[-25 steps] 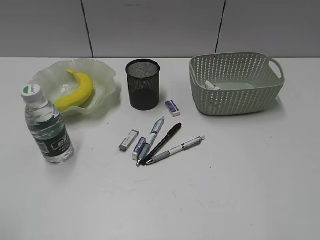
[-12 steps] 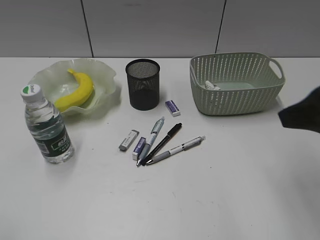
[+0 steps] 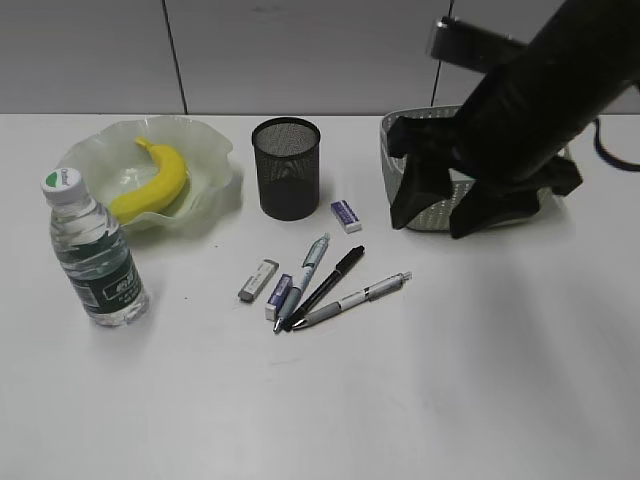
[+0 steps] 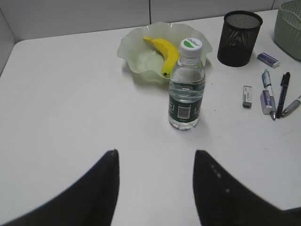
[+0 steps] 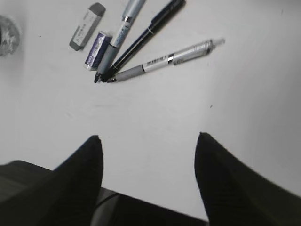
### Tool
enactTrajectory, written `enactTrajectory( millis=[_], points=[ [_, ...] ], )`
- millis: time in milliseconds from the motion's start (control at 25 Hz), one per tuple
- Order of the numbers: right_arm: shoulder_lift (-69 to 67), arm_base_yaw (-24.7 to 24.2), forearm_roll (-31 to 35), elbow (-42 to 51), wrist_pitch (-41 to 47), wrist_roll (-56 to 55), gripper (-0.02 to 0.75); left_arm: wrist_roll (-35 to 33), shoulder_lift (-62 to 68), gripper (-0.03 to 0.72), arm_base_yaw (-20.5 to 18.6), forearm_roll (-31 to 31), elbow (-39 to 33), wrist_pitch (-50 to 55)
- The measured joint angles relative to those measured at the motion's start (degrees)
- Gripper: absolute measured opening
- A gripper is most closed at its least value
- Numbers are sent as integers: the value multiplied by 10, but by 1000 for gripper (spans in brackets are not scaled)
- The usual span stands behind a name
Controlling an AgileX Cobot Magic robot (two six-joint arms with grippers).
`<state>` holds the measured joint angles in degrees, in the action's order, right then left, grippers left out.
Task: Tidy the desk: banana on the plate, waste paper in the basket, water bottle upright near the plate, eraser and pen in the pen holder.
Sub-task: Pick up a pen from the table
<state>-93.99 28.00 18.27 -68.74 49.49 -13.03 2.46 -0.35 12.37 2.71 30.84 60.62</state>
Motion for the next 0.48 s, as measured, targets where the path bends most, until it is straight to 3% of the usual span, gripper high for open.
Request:
enactTrajectory(
  millis=[200,480],
  points=[
    [-97,9,20,-45,46,-202,486,0,0,379,0,0,0,0],
    [-209,9,34,-104,42,-378,486,0,0,379,0,0,0,0]
  ],
)
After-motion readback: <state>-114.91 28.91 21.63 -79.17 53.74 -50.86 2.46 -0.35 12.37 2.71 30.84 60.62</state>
